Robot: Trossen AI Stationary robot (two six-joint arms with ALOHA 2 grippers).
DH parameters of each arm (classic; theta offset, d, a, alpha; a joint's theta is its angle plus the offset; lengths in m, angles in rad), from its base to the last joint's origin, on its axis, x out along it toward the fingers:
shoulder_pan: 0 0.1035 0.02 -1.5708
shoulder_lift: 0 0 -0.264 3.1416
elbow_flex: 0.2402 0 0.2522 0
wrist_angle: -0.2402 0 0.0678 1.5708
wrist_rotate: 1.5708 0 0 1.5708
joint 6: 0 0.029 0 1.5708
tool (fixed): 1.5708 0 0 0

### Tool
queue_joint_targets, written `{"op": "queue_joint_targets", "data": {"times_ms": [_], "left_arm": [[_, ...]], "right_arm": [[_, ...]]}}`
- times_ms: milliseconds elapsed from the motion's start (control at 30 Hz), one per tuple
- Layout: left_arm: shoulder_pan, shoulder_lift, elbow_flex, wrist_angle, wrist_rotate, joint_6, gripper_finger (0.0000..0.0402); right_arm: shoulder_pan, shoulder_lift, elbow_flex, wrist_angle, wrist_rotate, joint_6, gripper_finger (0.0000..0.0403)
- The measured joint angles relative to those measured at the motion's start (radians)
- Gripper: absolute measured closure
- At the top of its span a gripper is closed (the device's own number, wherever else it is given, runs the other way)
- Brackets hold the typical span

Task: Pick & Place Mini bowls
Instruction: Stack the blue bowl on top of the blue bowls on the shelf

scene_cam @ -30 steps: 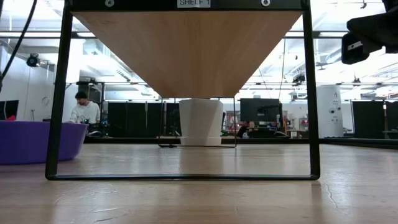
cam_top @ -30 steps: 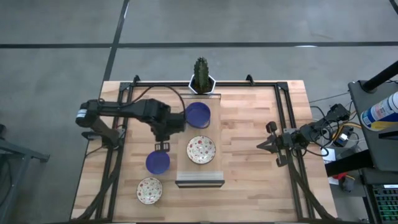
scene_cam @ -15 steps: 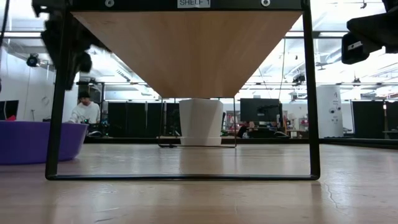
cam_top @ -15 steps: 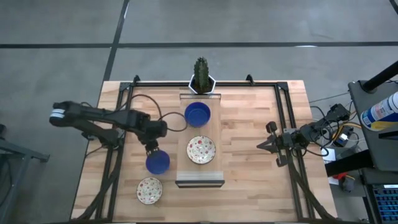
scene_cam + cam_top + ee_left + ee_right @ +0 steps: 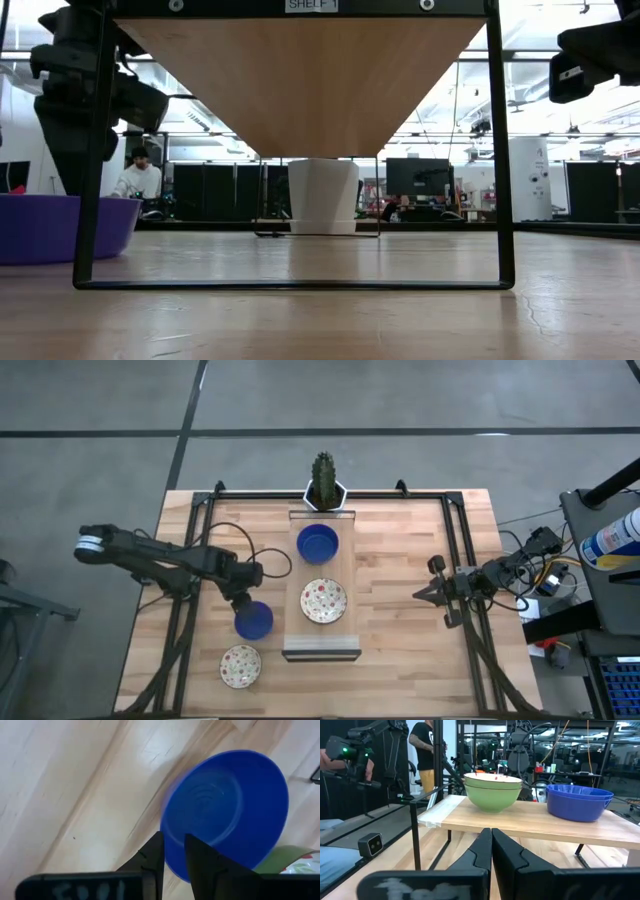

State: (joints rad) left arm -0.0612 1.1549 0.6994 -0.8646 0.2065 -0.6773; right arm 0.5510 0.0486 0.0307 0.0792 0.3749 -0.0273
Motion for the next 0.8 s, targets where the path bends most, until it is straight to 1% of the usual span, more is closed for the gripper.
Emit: {"op": "queue_joint_targets", "data": {"times_ms": [167, 333, 500, 633, 800], "left_arm": [[-0.001, 0.0, 0.0, 0.033, -0.007, -0.001, 0.0333], [-0.002, 0.001, -0.001, 0.027, -0.059, 0.017, 0.0333], [-0.004, 0.002, 0.001, 0.024, -0.052, 0.038, 0.0333], [-0.044, -0.01, 0.014, 0.026, -0.022, 0.045, 0.0333], [-0.13, -0.015, 0.054, 0.038, -0.041, -0.013, 0.0333]], "right_arm": [[0.0, 0.0, 0.0, 0.0, 0.0, 0.0, 0.0394], [0.0, 0.0, 0.0, 0.0, 0.0, 0.0, 0.0394], [0.0, 0.0, 0.0, 0.0, 0.0, 0.0, 0.0394], [0.0, 0.0, 0.0, 0.0, 0.0, 0.0, 0.0394], [0.0, 0.0, 0.0, 0.0, 0.0, 0.0, 0.0394]]}}
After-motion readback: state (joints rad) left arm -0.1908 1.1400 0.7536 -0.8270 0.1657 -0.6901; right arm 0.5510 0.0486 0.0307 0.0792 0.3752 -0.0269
